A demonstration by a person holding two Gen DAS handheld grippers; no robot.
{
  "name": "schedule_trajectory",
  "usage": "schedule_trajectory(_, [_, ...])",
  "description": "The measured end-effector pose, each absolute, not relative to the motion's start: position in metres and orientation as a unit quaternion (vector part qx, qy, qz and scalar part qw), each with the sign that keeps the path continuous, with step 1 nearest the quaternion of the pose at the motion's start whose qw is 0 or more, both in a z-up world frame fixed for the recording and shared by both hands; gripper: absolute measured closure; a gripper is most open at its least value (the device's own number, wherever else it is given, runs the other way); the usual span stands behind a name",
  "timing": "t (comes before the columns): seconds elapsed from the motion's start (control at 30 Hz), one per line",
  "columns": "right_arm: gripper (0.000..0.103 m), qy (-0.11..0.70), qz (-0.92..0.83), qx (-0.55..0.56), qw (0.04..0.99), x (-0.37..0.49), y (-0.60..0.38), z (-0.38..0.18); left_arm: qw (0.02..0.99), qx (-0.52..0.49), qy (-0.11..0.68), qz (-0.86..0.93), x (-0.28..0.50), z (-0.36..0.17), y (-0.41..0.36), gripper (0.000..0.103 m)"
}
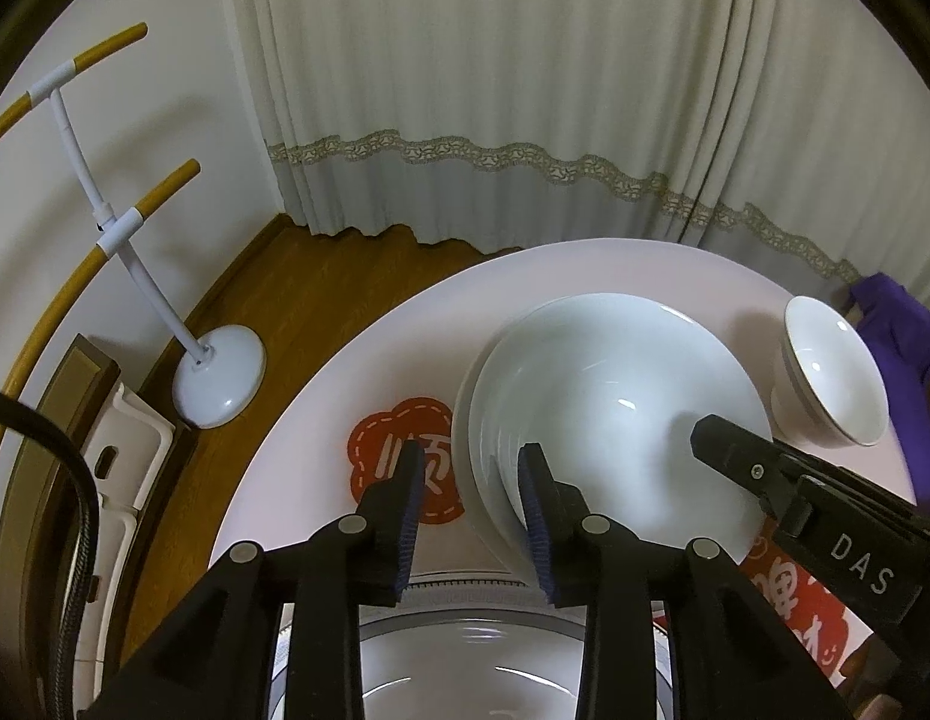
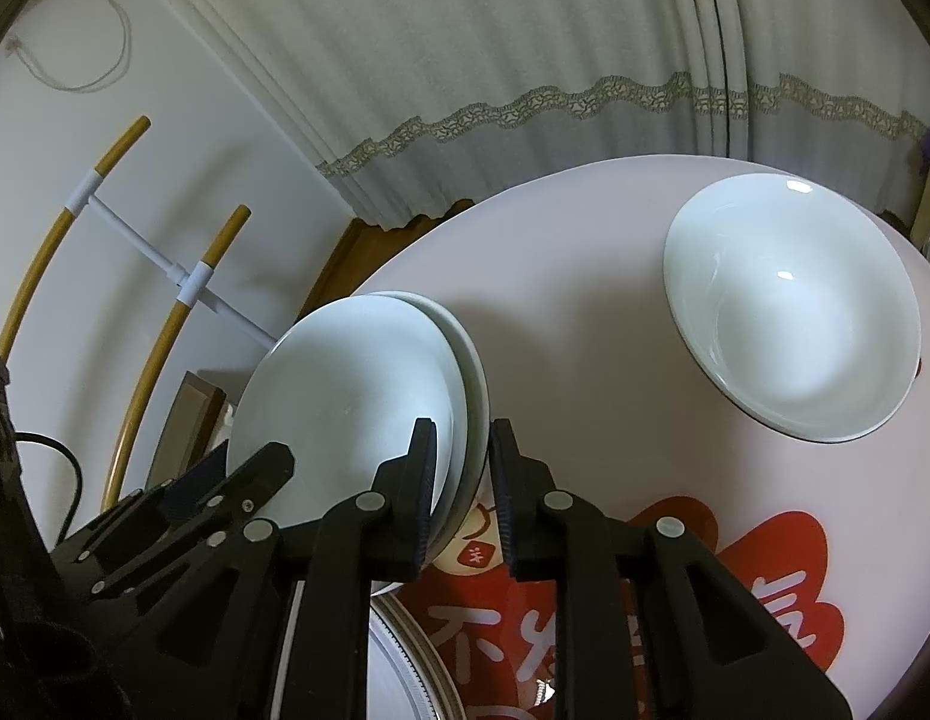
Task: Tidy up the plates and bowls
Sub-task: 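Lower the held bowl into the other bowl and open both grippers, then move both grippers to the rim of the remaining white bowl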
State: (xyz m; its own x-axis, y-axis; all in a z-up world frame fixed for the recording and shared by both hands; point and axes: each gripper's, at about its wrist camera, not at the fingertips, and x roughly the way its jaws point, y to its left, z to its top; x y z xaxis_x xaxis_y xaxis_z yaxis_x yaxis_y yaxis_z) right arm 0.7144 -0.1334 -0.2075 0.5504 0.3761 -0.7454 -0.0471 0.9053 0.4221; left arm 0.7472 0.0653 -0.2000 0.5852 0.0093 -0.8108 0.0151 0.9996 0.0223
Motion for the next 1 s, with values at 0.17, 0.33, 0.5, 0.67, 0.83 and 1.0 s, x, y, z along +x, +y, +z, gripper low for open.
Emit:
schedule_trajectory(0.17, [0.082, 0.458, 0.125, 0.189, 0.86, 0.717, -0.136, -0.208, 0.89, 0.014, 0.455, 0.0, 0.748, -0.202, 0.064, 0.072])
schedule_trajectory(0.33, [0.081, 0.459, 0.124, 0.193, 0.858, 0.716, -0.135, -0.208, 0.889, 0.014, 0.457, 0.0, 0.747, -0.203, 0.064, 0.073])
schedule_trajectory(0.5, [0.081, 0.46, 0.124, 0.195, 0.857, 0.715, -0.134, -0.206, 0.888, 0.016, 0.46, -0.002, 0.744, -0.202, 0.064, 0.072])
schedule_trajectory(0.67, [0.069, 0.46, 0.126, 0.186, 0.859, 0.709, -0.133, -0.202, 0.889, 0.015, 0.457, -0.004, 0.735, -0.196, 0.063, 0.066])
schedule_trajectory(0.83, [0.066, 0.457, 0.126, 0.184, 0.861, 0.701, -0.137, -0.196, 0.891, 0.015, 0.453, -0.003, 0.721, -0.188, 0.062, 0.066])
schedule_trajectory(1.0, [0.058, 0.447, 0.132, 0.18, 0.866, 0.684, -0.141, -0.182, 0.896, 0.009, 0.445, -0.004, 0.697, -0.173, 0.061, 0.059])
